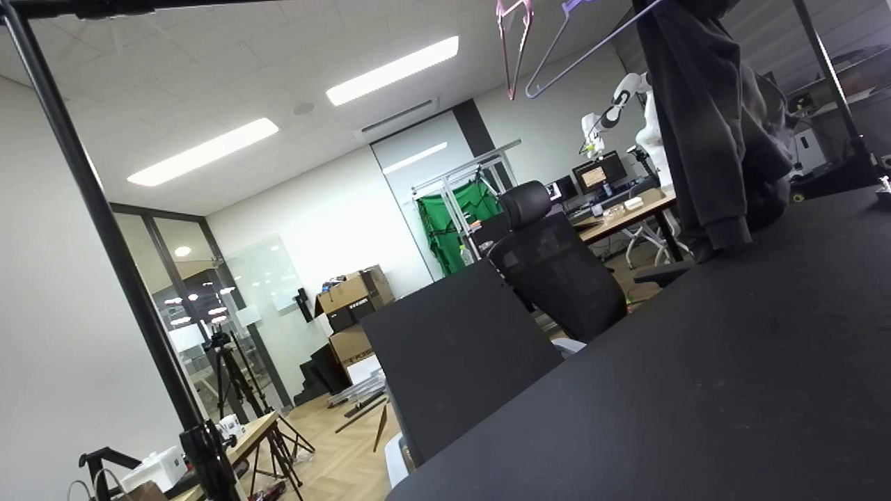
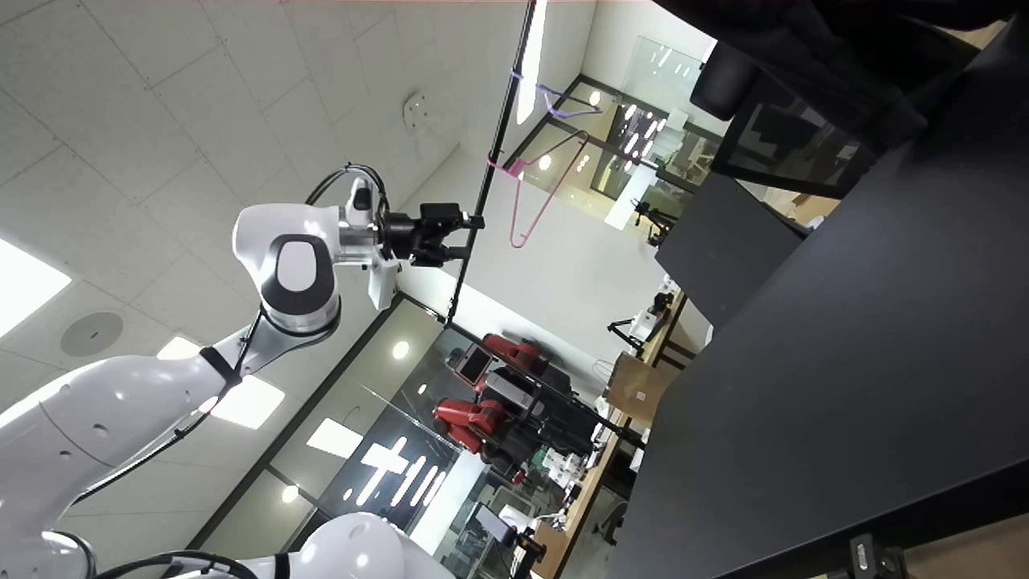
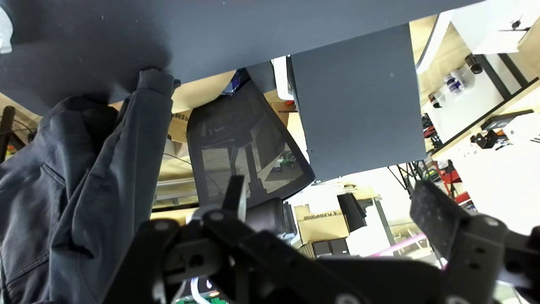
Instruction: Get the pink hanger from the hanger pole and put it on the table
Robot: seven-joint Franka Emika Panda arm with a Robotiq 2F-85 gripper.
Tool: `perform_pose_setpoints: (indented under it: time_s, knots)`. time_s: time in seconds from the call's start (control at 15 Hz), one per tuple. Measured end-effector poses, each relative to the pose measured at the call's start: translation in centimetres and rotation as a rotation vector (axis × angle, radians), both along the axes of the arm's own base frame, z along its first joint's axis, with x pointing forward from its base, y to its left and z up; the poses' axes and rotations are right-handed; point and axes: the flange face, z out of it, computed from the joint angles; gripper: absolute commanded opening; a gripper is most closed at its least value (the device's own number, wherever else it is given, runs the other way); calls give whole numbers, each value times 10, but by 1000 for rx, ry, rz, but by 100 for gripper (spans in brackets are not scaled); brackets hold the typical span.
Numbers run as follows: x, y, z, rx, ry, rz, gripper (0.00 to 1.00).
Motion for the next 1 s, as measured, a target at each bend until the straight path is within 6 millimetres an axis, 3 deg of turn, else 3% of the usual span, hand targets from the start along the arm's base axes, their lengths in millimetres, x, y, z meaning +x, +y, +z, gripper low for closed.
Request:
perform_pose_setpoints:
  time_s: [0.2,0.53,0.73,1.0]
  knots:
    - [24,-1,7,-36,-111,-25,100]
    - [105,19,23,-94,-262,-24,100]
    - [153,34,44,-95,-315,-28,100]
    - [202,58,77,-78,-381,-35,100]
